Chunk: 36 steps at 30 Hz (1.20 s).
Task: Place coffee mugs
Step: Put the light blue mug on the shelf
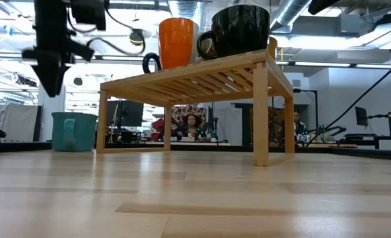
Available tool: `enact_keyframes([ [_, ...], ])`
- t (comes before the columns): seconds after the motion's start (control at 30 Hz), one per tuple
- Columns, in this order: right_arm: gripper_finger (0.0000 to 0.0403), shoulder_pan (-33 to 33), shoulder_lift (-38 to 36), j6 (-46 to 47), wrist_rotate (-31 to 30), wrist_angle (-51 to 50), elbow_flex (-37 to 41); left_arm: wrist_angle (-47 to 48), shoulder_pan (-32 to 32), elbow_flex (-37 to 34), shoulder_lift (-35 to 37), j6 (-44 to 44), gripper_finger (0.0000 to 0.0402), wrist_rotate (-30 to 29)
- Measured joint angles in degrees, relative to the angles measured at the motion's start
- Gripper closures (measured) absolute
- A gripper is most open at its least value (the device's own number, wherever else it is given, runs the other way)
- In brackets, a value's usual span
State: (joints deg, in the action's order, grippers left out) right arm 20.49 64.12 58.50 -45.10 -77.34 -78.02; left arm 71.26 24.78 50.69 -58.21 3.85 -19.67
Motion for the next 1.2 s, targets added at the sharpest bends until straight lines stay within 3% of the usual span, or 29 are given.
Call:
enact_keyframes([
  [0.1, 0.034, -0.01, 0.02, 0.0, 0.02, 0.0, 0.0, -3.69, 1.01, -2.22, -1.27, 3.77, 0.0232, -4.1],
  [0.23, 0.034, 0.0, 0.02, 0.0, 0.02, 0.0, 0.0, -7.03, 1.68, -5.01, -1.35, 10.62, 0.0232, -2.01],
  [0.43, 0.034, -0.01, 0.0, 0.02, 0.04, 0.08, 0.0, -11.89, 2.95, -9.28, -1.31, 16.07, 0.0232, -6.66],
  [0.77, 0.034, -0.01, 0.0, 0.59, 0.04, 0.24, 0.0, -19.83, 5.15, -14.41, -1.33, 22.69, 0.0232, -6.95],
  [1.03, 0.034, -0.01, 0.02, 2.92, 0.08, 0.23, 0.0, -20.55, 7.38, -16.28, -3.05, 26.23, 0.0233, -4.68],
  [1.2, 0.034, 0.0, 0.02, 2.99, 0.11, 0.24, 0.0, -19.55, 7.45, -16.1, -3.63, 24.4, 0.0274, -5.5],
])
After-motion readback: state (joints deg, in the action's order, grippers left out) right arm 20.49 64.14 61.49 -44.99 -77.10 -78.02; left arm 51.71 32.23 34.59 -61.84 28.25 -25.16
